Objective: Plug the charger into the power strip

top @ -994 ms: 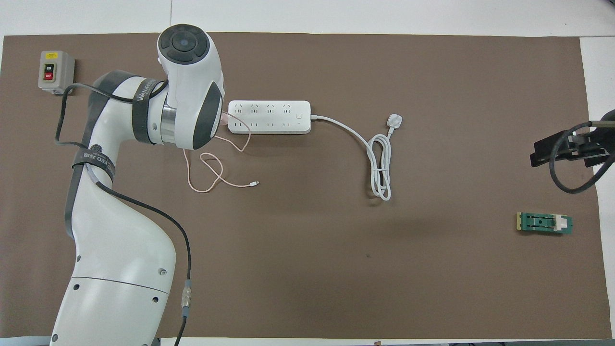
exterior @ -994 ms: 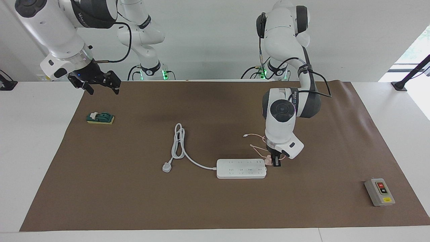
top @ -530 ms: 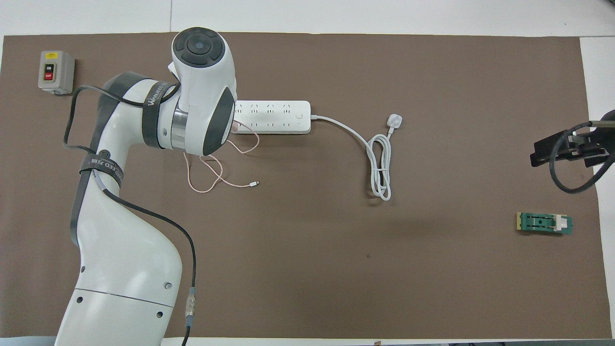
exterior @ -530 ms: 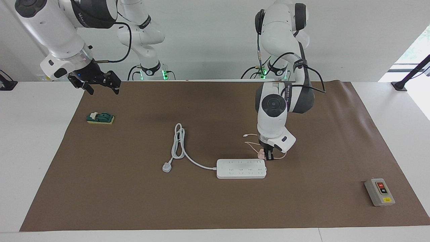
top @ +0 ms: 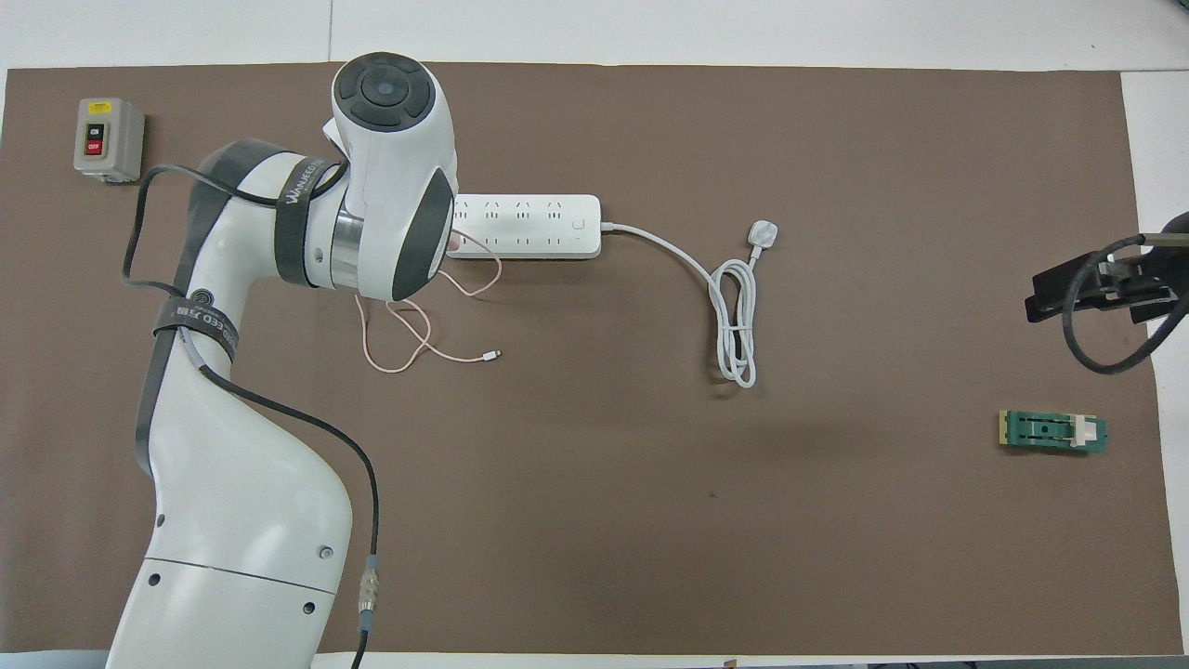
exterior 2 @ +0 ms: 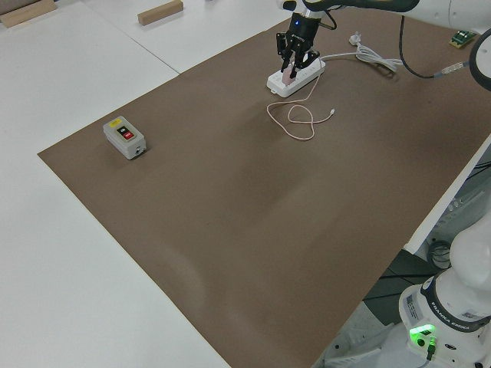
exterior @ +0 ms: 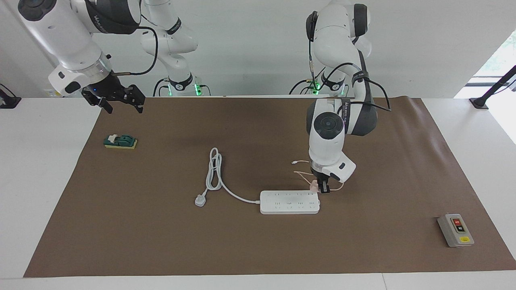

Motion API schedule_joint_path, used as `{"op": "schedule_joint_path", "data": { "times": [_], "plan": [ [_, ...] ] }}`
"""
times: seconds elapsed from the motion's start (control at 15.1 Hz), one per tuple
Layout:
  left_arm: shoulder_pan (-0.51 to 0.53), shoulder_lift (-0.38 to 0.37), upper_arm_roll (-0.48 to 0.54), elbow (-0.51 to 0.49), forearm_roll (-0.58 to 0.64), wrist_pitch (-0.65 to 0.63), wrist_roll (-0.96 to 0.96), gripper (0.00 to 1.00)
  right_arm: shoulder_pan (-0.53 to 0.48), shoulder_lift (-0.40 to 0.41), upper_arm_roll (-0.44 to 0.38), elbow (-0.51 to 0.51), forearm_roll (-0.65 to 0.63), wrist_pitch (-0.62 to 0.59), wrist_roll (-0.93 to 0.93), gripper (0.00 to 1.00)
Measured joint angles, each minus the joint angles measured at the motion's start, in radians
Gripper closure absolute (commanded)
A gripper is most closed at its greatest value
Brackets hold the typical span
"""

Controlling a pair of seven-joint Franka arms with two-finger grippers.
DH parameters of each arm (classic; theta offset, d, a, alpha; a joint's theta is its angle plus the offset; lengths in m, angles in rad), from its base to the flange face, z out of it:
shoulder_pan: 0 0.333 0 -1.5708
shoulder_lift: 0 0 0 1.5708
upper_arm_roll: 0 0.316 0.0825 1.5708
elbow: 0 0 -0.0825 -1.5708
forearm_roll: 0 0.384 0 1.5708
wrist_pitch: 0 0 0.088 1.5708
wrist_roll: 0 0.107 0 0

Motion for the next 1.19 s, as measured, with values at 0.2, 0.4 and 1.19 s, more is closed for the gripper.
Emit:
{"op": "schedule_joint_path", "data": {
  "times": [0.2, 0.4, 1.19],
  "plan": [
    [0.0, 0.01, -0.001, -0.001, 0.001, 0.008, 0.0, 1.0, 0.0, 0.0, 0.0, 0.0, 0.0, 0.0, 0.0, 0.0],
    [0.0, 0.015, -0.003, -0.001, 0.001, 0.009, 0.0, 1.0, 0.0, 0.0, 0.0, 0.0, 0.0, 0.0, 0.0, 0.0],
    [-0.003, 0.019, -0.007, 0.003, 0.003, 0.014, 0.001, 1.0, 0.0, 0.0, 0.0, 0.0, 0.0, 0.0, 0.0, 0.0]
  ]
}}
